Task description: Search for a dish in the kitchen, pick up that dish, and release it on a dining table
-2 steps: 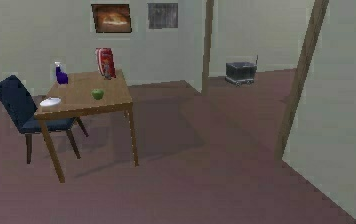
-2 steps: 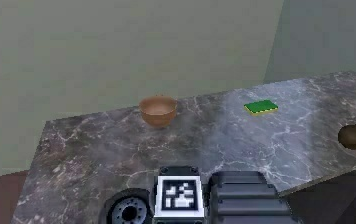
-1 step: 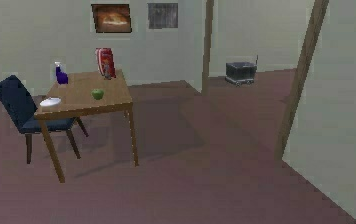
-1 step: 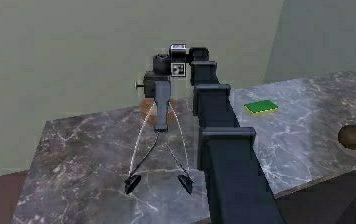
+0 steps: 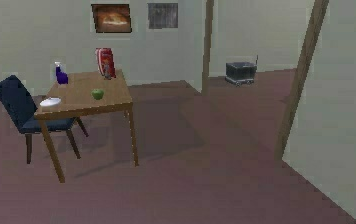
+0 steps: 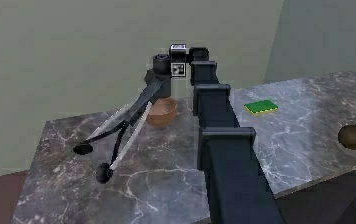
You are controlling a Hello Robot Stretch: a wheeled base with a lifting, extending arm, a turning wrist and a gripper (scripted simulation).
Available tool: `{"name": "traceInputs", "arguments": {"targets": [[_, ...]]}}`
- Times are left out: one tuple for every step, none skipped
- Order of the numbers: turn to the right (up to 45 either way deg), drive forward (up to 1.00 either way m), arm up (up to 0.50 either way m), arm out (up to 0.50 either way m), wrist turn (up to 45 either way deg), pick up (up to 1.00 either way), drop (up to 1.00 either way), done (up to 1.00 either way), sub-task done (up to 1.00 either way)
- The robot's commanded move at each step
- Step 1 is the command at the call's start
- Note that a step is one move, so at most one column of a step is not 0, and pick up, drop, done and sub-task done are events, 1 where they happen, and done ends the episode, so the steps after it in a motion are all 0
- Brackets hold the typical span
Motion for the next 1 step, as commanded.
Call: {"name": "traceInputs", "arguments": {"targets": [[0.0, 0.00, 0.00, 0.00, 45.0, 0.00, 0.00, 0.00, 0.00]]}}
